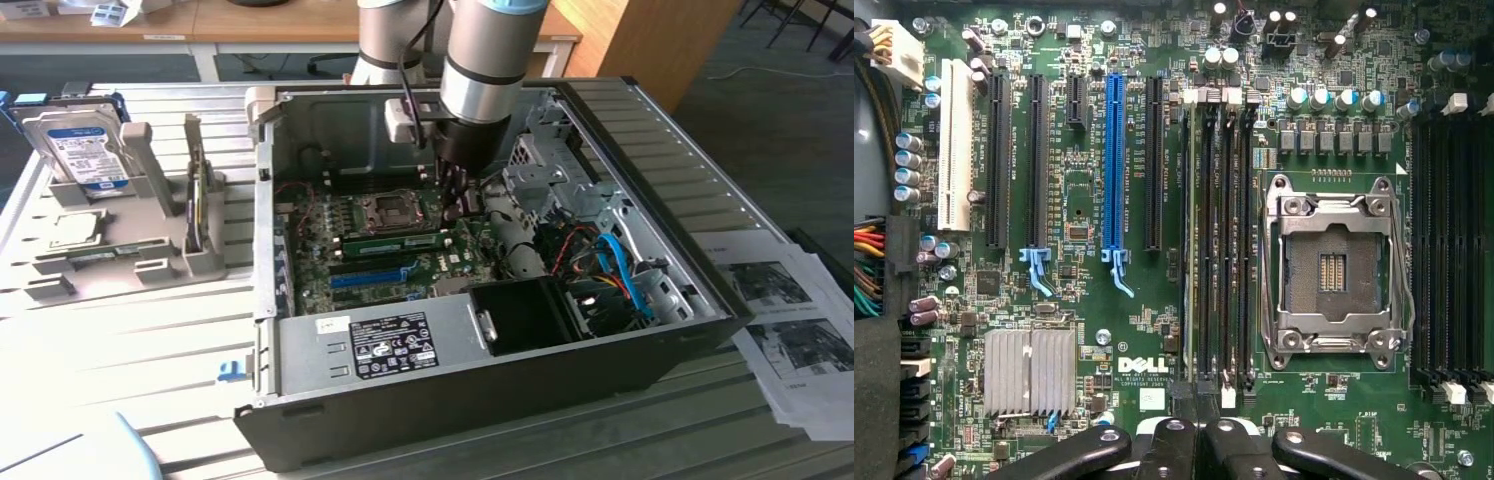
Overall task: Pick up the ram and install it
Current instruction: 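Press down the ram until it locks into place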
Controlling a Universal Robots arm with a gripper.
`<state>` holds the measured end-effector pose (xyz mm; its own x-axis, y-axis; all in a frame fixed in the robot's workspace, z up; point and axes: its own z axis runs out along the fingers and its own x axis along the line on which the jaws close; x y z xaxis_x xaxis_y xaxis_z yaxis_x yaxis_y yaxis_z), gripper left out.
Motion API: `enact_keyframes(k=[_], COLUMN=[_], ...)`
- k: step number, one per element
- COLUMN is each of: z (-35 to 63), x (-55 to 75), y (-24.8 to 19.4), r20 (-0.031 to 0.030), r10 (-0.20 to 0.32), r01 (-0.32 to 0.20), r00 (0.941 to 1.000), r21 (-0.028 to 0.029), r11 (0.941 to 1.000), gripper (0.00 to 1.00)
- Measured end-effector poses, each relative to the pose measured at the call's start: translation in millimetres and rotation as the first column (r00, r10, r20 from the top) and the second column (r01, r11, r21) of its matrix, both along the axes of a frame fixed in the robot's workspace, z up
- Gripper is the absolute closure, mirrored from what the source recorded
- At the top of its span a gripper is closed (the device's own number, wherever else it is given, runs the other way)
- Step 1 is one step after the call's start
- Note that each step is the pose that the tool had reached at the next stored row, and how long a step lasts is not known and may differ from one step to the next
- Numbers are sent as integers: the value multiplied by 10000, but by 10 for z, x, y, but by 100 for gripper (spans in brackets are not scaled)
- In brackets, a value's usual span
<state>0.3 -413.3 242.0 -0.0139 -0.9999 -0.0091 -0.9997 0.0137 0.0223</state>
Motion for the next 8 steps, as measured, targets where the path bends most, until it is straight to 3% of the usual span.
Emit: enact_keyframes(k=[8], z=[-46], x=[0], y=[0], r20=[1], r10=[1], r01=[-1], r00=[10000], r21=[1], r11=[10000], gripper=[91])
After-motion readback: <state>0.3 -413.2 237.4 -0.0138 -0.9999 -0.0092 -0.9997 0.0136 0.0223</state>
